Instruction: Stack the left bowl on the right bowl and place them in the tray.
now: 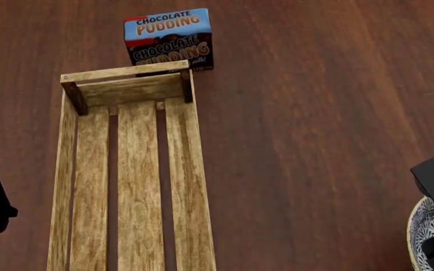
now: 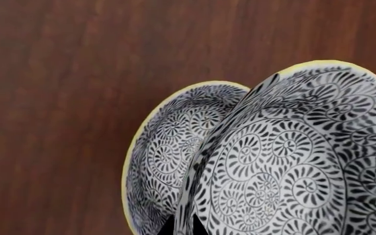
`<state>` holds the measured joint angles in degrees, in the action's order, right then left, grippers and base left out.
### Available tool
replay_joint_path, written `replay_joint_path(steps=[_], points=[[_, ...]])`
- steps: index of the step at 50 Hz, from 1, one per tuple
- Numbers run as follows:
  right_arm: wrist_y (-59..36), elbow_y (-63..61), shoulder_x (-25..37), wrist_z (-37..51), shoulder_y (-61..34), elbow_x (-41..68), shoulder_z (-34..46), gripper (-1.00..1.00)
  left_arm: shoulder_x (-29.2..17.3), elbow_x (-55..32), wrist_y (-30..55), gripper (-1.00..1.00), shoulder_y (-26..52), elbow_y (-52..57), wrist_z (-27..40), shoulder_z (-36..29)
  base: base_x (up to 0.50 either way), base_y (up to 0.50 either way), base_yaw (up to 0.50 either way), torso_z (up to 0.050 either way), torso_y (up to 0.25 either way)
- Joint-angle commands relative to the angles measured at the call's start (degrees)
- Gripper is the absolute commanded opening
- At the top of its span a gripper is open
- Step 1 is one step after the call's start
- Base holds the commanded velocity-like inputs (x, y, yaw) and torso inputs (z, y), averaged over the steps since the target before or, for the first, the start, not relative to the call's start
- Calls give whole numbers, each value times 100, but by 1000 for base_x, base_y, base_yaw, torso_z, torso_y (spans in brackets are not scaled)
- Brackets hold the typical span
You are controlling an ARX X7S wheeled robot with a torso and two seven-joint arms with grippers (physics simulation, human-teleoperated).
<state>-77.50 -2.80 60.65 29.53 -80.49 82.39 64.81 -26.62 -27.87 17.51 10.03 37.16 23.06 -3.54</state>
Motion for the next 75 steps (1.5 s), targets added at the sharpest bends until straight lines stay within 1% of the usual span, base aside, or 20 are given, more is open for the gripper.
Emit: replay_joint_path(steps=[1, 15, 25, 37, 38, 54, 61, 73, 75], points=[[71, 241, -149, -235, 2, -382, 130, -100, -14, 4, -4, 100, 5, -20, 23, 2, 0, 0, 0, 0, 0], [407, 469, -306, -527, 264, -607, 292, -100, -19, 32, -16, 100, 12, -47, 35, -37, 0, 0, 0, 0, 0], [644, 576, -292, -670, 404, -703, 328, -100, -9, 82, -31, 100, 34, -85, 40, -99, 0, 0, 0, 0, 0], [832, 654, -226, -600, 611, -538, 254, -100, -18, 88, -21, 100, 45, -74, 57, -133, 0, 0, 0, 0, 1], [825, 644, -218, -575, 616, -494, 236, 100, -20, 86, -18, 100, 44, -70, 63, -129, 0, 0, 0, 0, 0], [795, 524, -122, -459, 558, -378, 169, 100, -42, 43, -30, 100, 30, -47, 68, -124, 0, 0, 0, 0, 0], [996, 502, -136, -405, 649, -340, 104, 100, -52, 30, -59, 100, 18, -53, 69, -103, 0, 0, 0, 0, 0], [1454, 922, -492, -736, 747, -560, 89, 100, -64, 20, -44, 100, 35, -43, 89, -116, 0, 0, 0, 0, 0], [1596, 1085, -580, -900, 785, -679, 118, 100, -63, 15, -48, 100, 39, -48, 89, -116, 0, 0, 0, 0, 0]])
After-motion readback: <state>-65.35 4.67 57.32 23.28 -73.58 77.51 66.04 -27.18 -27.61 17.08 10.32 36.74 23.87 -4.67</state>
